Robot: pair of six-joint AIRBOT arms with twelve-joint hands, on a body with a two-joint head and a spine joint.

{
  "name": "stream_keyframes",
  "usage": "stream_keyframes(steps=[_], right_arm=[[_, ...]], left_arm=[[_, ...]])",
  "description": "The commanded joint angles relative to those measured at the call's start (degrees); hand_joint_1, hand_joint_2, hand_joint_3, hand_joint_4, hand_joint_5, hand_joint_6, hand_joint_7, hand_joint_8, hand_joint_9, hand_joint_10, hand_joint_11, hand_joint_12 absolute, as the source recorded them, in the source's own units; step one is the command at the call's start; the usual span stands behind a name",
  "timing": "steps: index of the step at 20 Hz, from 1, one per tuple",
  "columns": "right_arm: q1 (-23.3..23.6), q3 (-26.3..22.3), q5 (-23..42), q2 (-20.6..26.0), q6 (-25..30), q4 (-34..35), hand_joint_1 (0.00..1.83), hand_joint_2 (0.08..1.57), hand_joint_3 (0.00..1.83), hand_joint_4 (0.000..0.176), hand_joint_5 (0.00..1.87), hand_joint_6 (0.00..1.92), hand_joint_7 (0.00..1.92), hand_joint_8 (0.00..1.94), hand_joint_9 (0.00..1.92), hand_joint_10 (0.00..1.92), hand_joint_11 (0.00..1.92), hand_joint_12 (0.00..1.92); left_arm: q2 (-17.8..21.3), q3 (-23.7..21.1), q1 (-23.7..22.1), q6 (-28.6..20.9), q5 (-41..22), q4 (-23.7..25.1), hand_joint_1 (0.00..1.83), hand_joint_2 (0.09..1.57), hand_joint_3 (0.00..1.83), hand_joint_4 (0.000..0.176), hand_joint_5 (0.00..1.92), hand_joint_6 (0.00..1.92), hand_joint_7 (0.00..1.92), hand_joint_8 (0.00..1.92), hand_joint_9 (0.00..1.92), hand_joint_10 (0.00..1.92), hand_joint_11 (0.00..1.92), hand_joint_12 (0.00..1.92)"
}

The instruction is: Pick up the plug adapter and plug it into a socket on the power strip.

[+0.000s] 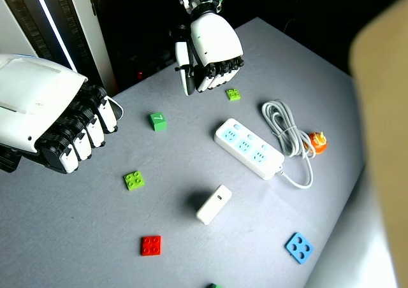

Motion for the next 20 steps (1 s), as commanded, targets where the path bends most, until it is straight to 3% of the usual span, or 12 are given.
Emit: stream_keyframes(steps=[1, 2, 3, 7, 11, 16, 20], right_arm=[[0.9, 0.1, 6.4, -0.1, 0.0, -2.1, 0.0, 1.07, 0.1, 0.0, 0.06, 0.06, 0.07, 0.06, 0.05, 0.07, 0.0, 0.22], [1.0, 0.1, 6.7, -0.4, 0.0, -2.1, 0.0, 1.11, 0.01, 0.0, 0.07, 0.01, 0.09, 0.01, 0.07, 0.02, 0.0, 0.22], [1.3, 0.1, 7.0, -0.6, 0.0, -2.1, 0.0, 1.12, 0.01, 0.0, 0.09, 0.01, 0.1, 0.01, 0.08, 0.01, 0.0, 0.2], [1.8, -0.6, 6.6, -1.1, -1.9, 4.9, 0.0, 1.14, 0.0, 0.0, 0.12, 0.01, 0.11, 0.0, 0.09, 0.01, 0.0, 0.22], [3.2, 0.1, 8.2, -1.4, 0.3, 5.2, 0.06, 1.13, 0.0, 0.0, 0.12, 0.0, 0.12, 0.0, 0.1, 0.0, 0.0, 0.3], [4.4, 4.9, 3.8, -4.1, 0.8, 13.3, 0.15, 1.16, 0.01, 0.0, 0.1, 0.0, 0.11, 0.0, 0.1, 0.0, 0.0, 0.3], [8.4, 11.2, -2.9, -8.5, 1.8, 16.8, 0.67, 1.18, 0.0, 0.0, 0.05, 0.0, 0.06, 0.0, 0.05, 0.0, 0.0, 0.21]], left_arm=[[0.3, -0.1, -0.3, 0.0, -3.5, 3.3, 0.0, 1.05, 0.2, 0.0, 0.0, 0.01, 0.0, 0.01, 0.0, 0.01, 0.0, 0.07], [0.3, 0.0, -0.4, 0.0, -3.2, 3.3, 0.0, 1.14, 0.04, 0.0, 0.0, 0.0, 0.0, 0.0, 0.0, 0.0, 0.0, 0.01], [0.3, 0.0, -0.3, 0.1, -3.2, 3.3, 0.0, 1.14, 0.02, 0.0, 0.0, 0.0, 0.0, 0.0, 0.0, 0.0, 0.0, 0.01], [0.3, 0.7, -0.1, 0.9, -0.9, 3.0, 0.0, 1.14, 0.02, 0.0, 0.0, 0.0, 0.0, 0.0, 0.0, 0.0, 0.0, 0.0], [0.3, 1.7, 0.0, 1.9, 3.7, 2.6, 0.0, 1.14, 0.01, 0.0, 0.0, 0.0, 0.0, 0.0, 0.0, 0.0, 0.04, 0.02], [0.5, 3.5, -0.3, 2.3, 7.6, 0.7, 0.0, 1.14, 0.01, 0.0, 0.0, 0.0, 0.0, 0.0, 0.0, 0.0, 0.01, 0.01], [0.5, 5.7, -3.0, 5.7, 10.2, -1.8, 0.0, 1.14, 0.01, 0.0, 0.0, 0.0, 0.01, 0.0, 0.01, 0.01, 0.02, 0.02]])
